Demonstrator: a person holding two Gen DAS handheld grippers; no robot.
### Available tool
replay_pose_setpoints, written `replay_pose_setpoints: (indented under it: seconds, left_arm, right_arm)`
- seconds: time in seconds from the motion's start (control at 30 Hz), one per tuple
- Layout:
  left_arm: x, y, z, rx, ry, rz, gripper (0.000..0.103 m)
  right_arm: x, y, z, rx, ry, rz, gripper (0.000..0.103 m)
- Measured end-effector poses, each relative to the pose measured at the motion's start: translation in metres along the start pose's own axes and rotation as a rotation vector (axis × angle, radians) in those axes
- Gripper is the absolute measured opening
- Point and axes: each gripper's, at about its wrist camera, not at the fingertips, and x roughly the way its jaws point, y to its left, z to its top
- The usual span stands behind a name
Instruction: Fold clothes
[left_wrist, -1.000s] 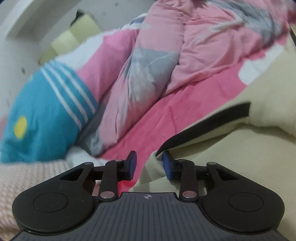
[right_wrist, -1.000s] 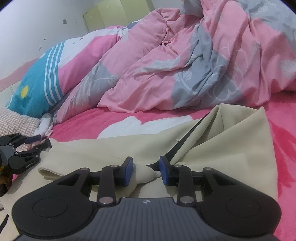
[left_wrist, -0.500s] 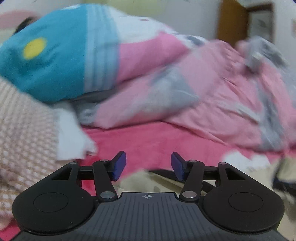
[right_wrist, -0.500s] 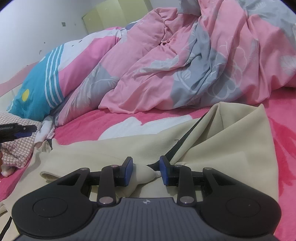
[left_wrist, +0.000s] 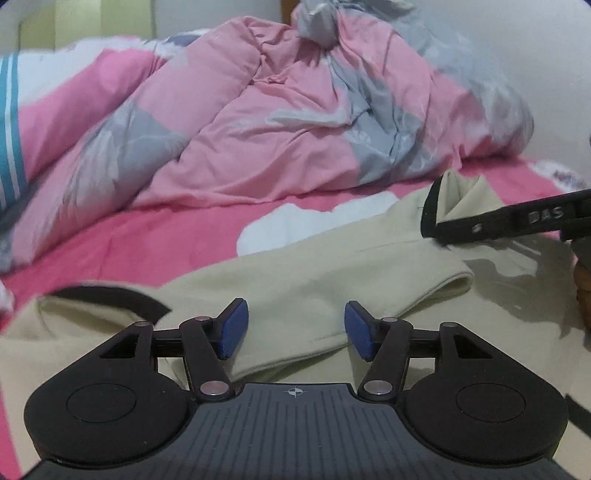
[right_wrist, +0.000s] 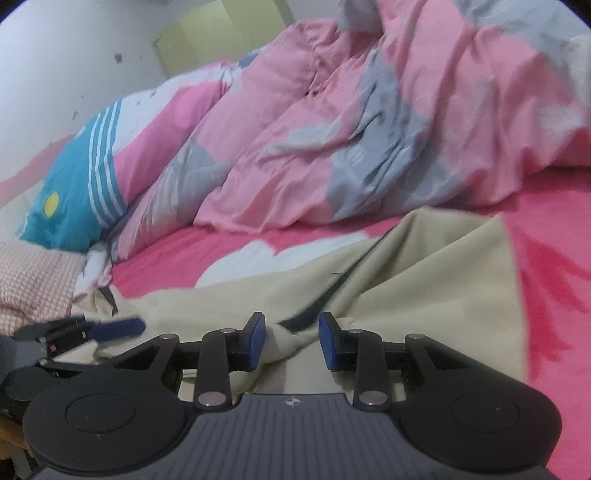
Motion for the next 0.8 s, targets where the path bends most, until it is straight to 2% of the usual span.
replay_pose_setpoints:
  seconds: [0.1,0.13,0.27,0.33,0.4,0.43,0.5,0.53,0.63,0.7,0.73,0.8]
  left_arm:
    - [-0.003,0.004,-0.002,-0.032,-0.01,-0.022,0.06]
    - [-0.004,0.005,-0.004,-0.035,-0.016,-0.024,0.06]
    - [-0.005,0.008,-0.005,-0.05,-0.027,-0.037,0.06]
    - [-0.004,0.011,-0.006,-0.068,-0.03,-0.05,0.06]
    - [-0.005,0.015,-0.007,-0.085,-0.036,-0.064,0.06]
    - [-0.004,0.016,-0.008,-0.093,-0.037,-0.07,0.06]
    - [-0.004,0.018,-0.009,-0.104,-0.04,-0.078,0.06]
    - [-0.004,0.019,-0.009,-0.108,-0.041,-0.082,0.061]
    - [-0.004,0.021,-0.01,-0.12,-0.046,-0.092,0.061]
    - [-0.005,0.023,-0.01,-0.129,-0.049,-0.1,0.061]
    - [-0.005,0.024,-0.01,-0.134,-0.051,-0.105,0.061]
    - [-0.005,0.027,-0.011,-0.15,-0.055,-0.119,0.061]
  right_arm:
    - [-0.015,0.007,0.014,-0.058,-0.068,-0.092,0.035]
    - [-0.015,0.01,0.022,-0.069,-0.074,-0.096,0.035]
    - [0.011,0.03,0.053,-0.159,-0.043,-0.113,0.033]
    - [0.029,0.022,0.054,-0.168,0.006,-0.182,0.033]
    - [0.043,-0.009,0.046,-0.128,0.082,-0.302,0.031]
    - [0.042,-0.033,0.043,-0.044,0.114,-0.325,0.025]
    - [0.019,-0.064,0.049,0.133,0.074,-0.251,0.023]
    - [0.007,-0.071,0.054,0.181,0.038,-0.238,0.026]
    - [-0.013,-0.075,0.078,0.13,-0.012,-0.267,0.046]
    - [-0.005,-0.082,0.089,0.107,0.045,-0.262,0.059]
    - [0.004,-0.088,0.092,0.115,0.095,-0.245,0.071]
    - [0.024,-0.097,0.094,0.131,0.213,-0.195,0.072]
